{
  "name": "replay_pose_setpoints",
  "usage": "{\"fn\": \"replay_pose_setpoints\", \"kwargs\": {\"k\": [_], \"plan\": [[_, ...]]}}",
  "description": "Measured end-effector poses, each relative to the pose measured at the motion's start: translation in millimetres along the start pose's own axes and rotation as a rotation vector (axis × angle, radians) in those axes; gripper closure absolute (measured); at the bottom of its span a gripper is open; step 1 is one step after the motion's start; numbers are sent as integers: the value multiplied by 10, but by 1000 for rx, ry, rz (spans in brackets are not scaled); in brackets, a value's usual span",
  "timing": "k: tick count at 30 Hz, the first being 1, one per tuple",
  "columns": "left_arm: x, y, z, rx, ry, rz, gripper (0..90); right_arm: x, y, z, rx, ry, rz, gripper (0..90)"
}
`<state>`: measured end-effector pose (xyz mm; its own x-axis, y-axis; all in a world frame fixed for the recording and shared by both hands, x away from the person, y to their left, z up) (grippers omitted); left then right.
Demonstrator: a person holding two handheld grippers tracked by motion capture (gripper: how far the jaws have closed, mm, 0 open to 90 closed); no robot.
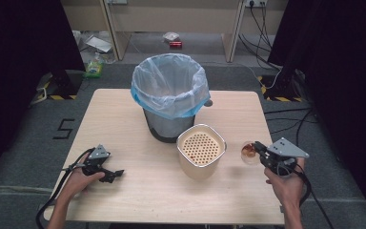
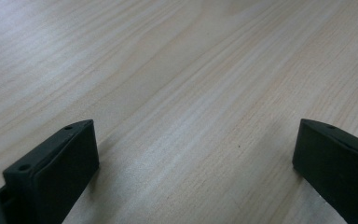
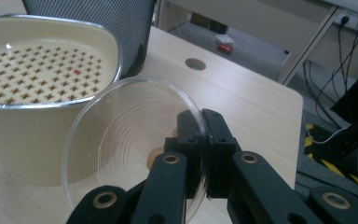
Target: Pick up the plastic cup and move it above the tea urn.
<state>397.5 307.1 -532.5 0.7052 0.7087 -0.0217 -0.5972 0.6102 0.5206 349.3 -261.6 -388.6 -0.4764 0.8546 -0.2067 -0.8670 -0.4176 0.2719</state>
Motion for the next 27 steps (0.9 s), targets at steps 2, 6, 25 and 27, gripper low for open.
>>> {"fn": "replay_pose_setpoints", "kwargs": {"k": [2,6,25,27], "plan": [[0,0,0,0,0,0,0,-12,-34,33,-12,-2,1,872],[0,0,0,0,0,0,0,-27,-93,85,-28,-2,-9,872],[4,-7,5,0,1,1,0,-33,-281,296,-95,3,-24,872],[5,-12,7,-1,1,2,0,-29,-310,323,-103,17,-27,872]]}}
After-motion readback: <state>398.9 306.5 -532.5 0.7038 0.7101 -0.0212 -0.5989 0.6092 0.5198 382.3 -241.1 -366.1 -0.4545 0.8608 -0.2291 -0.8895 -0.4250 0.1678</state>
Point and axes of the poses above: each handheld gripper's, and its own axes: y roughly backward along the jaws, z roughly out of its top, x roughly to its left, the point moved 1 cm from there along -y, roughly forward along the jaws, and after that the axes turned 12 degrees about -x, right-handed, at the moved point
